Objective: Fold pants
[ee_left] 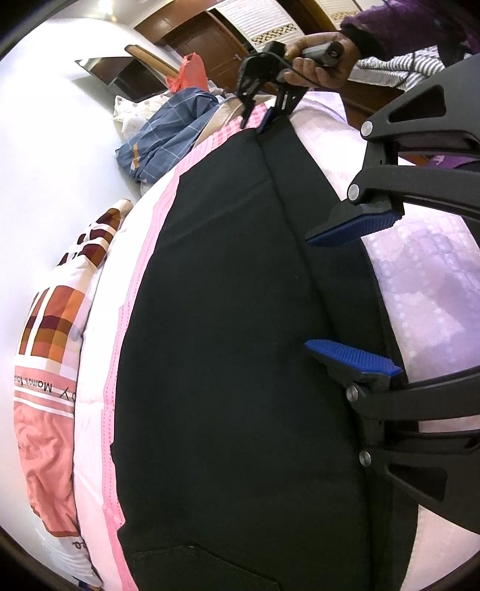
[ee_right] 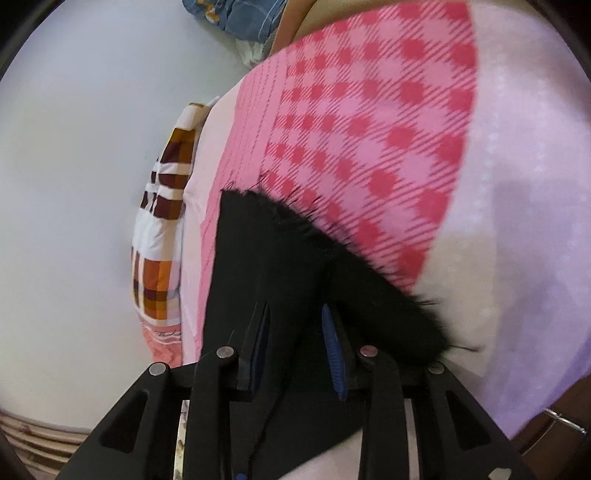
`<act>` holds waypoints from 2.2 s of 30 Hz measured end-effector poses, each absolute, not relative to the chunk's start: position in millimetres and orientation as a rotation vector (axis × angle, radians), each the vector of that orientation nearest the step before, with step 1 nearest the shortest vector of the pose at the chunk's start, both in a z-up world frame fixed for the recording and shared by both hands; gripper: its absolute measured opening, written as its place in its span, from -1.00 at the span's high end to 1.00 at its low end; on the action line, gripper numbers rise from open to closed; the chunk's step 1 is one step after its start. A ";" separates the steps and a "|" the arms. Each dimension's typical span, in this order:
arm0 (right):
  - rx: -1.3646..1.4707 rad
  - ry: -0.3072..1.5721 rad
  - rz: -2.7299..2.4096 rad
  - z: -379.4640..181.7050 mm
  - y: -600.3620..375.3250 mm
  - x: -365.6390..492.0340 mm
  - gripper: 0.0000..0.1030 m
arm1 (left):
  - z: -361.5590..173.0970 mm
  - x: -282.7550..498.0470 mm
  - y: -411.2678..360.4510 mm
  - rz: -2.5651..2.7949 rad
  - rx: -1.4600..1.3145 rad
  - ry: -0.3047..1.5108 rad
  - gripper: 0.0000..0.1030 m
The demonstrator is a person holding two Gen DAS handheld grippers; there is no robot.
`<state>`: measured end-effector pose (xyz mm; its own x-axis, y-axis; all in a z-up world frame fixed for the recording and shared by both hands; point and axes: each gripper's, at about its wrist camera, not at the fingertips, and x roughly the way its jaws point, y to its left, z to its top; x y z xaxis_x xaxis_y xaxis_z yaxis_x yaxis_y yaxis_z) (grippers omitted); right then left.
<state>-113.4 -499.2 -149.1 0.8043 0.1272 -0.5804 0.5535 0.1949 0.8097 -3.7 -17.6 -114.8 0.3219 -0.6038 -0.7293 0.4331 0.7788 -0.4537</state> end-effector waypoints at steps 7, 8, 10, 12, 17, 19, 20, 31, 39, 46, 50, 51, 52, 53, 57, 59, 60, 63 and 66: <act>1.298 0.612 -0.304 -146.9 -482.9 -88.3 0.44 | -115.0 -5.2 -16.9 -0.688 -0.200 1.036 -0.06; 1.297 0.613 -0.299 -147.7 -481.1 -86.9 0.45 | -115.2 -5.5 -17.2 -0.688 -0.198 1.032 -0.06; 1.257 0.628 -0.305 -144.1 -478.3 -83.6 0.61 | -115.1 -6.9 -18.1 -0.689 -0.186 1.021 -0.07; 1.216 0.679 -0.319 -142.3 -475.7 -78.6 0.83 | -114.5 -8.5 -19.5 -0.686 -0.172 1.013 -0.08; 1.209 0.657 -0.326 -126.9 -474.8 -91.2 0.93 | -111.5 -9.5 -17.2 -0.679 -0.173 1.016 -0.08; 1.233 0.647 -0.326 -120.5 -475.8 -102.3 0.94 | -110.6 -9.8 -13.4 -0.673 -0.188 1.026 -0.08; 1.236 0.646 -0.327 -117.1 -475.9 -107.7 0.94 | -109.8 -10.3 -10.3 -0.667 -0.195 1.028 -0.08; 1.263 0.668 -0.336 -105.4 -469.1 -150.3 0.95 | -97.8 -26.5 42.4 -0.567 -0.268 1.029 -0.08; 1.291 0.669 -0.429 -129.5 -487.9 -175.2 0.94 | -103.3 -29.9 70.1 -0.508 -0.310 1.040 -0.08; 1.207 0.664 -0.135 -86.9 -400.4 -144.0 0.89 | -94.3 -29.1 83.8 -0.484 -0.388 0.992 -0.08; 1.255 0.820 0.024 -121.8 -316.3 -106.9 0.89 | -93.3 -32.2 93.0 -0.472 -0.481 0.993 -0.08; 1.283 0.839 0.038 -130.0 -306.8 -102.9 0.89 | -92.4 -34.1 97.5 -0.463 -0.501 0.984 -0.08; 1.330 0.860 0.059 -143.0 -294.6 -97.1 0.88 | -91.6 -34.8 101.3 -0.451 -0.515 0.979 -0.08; 1.343 0.874 0.065 -150.0 -286.0 -92.9 0.88 | -92.3 -35.5 105.8 -0.444 -0.527 0.977 -0.08; 1.342 0.903 0.063 -163.3 -270.7 -79.7 0.88 | -103.8 -32.7 118.2 -0.418 -0.558 1.005 -0.08; 1.362 0.870 0.053 -163.7 -271.7 -75.9 0.87 | -110.0 -32.2 122.1 -0.414 -0.582 1.020 -0.08; 1.353 0.865 0.043 -161.6 -270.4 -74.0 0.86 | -112.5 -31.6 123.3 -0.412 -0.591 1.025 -0.08; 1.325 0.908 0.012 -161.1 -266.5 -70.2 0.85 | -120.8 -30.6 127.0 -0.405 -0.602 1.042 -0.08; 1.315 0.919 -0.015 -159.4 -263.9 -69.7 0.79 | -124.3 -31.2 130.8 -0.405 -0.625 1.042 -0.08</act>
